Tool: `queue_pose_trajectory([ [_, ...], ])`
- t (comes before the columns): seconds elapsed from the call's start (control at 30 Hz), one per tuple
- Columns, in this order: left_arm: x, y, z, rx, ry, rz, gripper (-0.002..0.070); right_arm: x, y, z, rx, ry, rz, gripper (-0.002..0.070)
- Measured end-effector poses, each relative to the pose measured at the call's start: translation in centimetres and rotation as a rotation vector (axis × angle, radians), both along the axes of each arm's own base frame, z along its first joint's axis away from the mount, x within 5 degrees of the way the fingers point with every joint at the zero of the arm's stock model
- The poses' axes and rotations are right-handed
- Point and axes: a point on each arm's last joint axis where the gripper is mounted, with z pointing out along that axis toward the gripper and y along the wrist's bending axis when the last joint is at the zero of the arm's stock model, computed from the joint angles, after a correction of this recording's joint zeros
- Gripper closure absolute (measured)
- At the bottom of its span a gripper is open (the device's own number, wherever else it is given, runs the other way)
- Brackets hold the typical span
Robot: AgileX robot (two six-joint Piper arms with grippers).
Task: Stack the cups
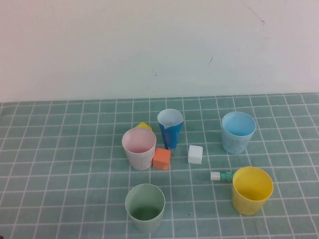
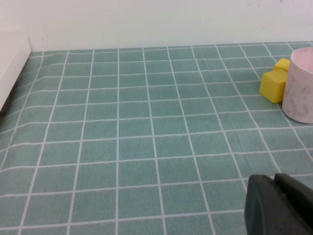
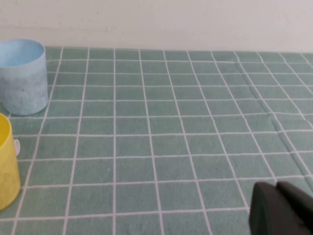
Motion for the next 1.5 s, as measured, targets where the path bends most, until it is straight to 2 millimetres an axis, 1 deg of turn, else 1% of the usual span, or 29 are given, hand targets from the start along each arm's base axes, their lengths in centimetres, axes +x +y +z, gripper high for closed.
queue_pose_trajectory([
  [0.97,0.0,0.0,0.0,0.0,0.0,0.0,0.0677,0.0,0.0,0.0,0.0,0.0,0.0,0.0679],
  [1.1,0.0,0.0,0.0,0.0,0.0,0.0,0.0677,0.1,0.0,0.0,-0.001,-0.018,0.004,0.0679],
  [1.2,0.0,0.0,0.1,-0.001,-0.016,0.002,0.0677,0.2,0.1,0.4,-0.004,-0.065,0.014,0.0679],
  [1.3,0.2,0.1,0.7,-0.006,-0.098,0.01,0.0677,0.4,0.3,1.2,-0.01,-0.16,0.032,0.0679],
  [1.33,0.3,0.1,1.2,-0.006,-0.154,0.016,0.0677,0.5,0.3,1.5,-0.014,-0.185,0.037,0.0679],
  [1.5,0.2,0.4,4.2,0.022,-0.488,0.039,0.0677,0.5,0.8,4.0,-0.05,-0.456,0.094,0.0679],
])
